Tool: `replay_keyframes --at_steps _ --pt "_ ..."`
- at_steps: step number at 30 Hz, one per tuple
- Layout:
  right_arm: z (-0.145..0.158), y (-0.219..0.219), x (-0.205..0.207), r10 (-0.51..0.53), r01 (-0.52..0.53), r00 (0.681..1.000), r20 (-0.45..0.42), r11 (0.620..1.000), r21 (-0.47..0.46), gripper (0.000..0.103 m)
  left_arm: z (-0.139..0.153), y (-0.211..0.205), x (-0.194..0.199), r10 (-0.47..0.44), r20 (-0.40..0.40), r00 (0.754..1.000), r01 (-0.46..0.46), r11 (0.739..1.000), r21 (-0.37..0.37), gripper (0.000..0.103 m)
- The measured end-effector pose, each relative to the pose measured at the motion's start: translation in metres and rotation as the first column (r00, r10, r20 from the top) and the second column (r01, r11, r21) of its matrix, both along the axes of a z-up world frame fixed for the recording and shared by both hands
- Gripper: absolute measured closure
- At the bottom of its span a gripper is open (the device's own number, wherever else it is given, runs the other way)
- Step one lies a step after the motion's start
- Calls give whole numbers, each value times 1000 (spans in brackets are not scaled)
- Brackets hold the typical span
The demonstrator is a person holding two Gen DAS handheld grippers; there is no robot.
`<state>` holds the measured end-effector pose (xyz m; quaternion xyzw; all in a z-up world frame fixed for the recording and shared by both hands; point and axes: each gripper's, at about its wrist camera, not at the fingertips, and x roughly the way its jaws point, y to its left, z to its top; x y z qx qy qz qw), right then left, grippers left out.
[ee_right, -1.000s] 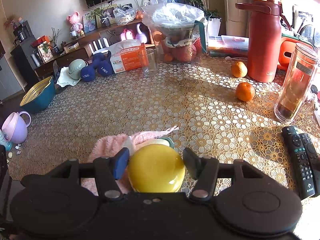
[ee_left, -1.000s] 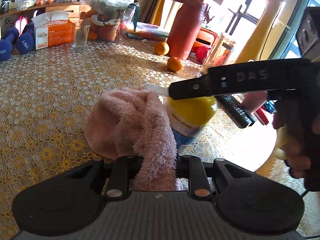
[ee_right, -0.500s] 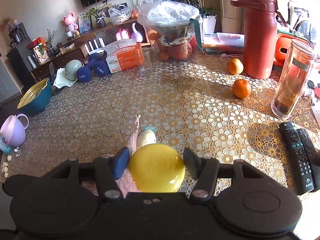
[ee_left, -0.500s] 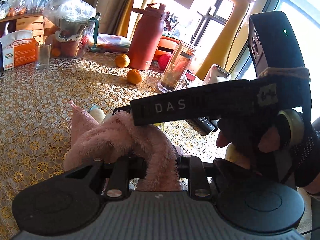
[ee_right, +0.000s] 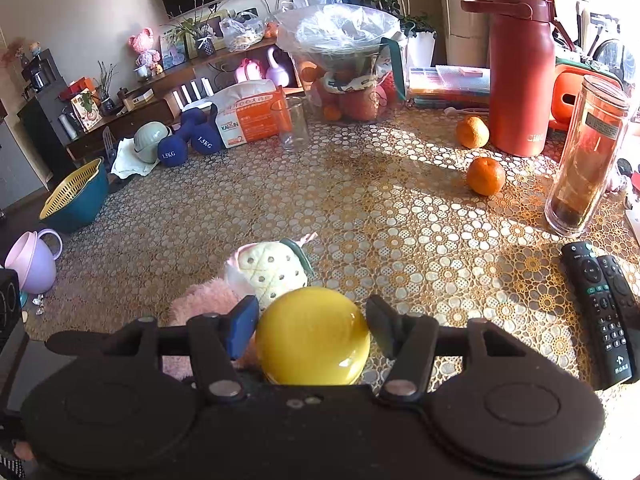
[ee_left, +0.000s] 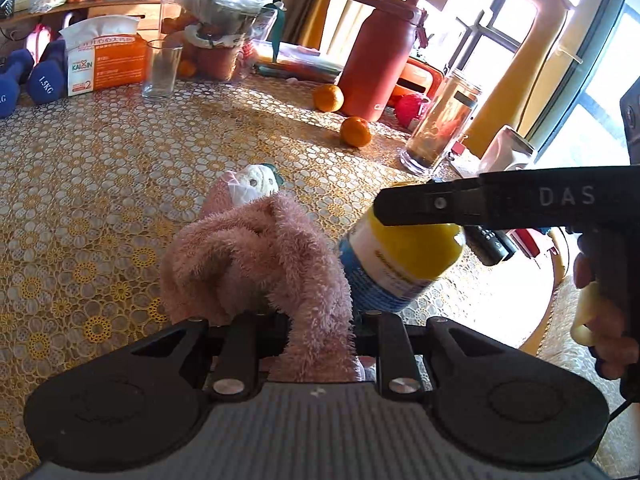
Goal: Clean container
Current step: 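Lower the can upright onto the table with the right tool, then open the left tool to drop the towel while the right tool releases the can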
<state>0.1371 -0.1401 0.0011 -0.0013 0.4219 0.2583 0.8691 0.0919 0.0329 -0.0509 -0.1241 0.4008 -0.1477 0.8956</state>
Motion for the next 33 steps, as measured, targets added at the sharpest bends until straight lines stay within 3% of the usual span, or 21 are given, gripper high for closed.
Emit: replay_keyframes --at_steps 7,16,24,30,33 --pt "0 0 -6 26 -26 1000 6 1000 -6 44 -11 12 11 36 -19 999 -35 998 59 82" --pt "0 16 -22 123 -115 988 96 990 -84 44 -16 36 21 94 -37 995 -89 989 118 82" --pt "-2 22 -22 157 -147 981 112 985 -93 43 -15 37 21 96 -45 994 -91 991 98 82" --pt "2 16 -25 153 -142 977 150 987 -79 42 -6 33 16 92 -29 995 -87 988 124 75" --pt "8 11 -29 159 -152 973 169 987 -55 40 0 32 12 102 -16 995 -99 988 121 64"
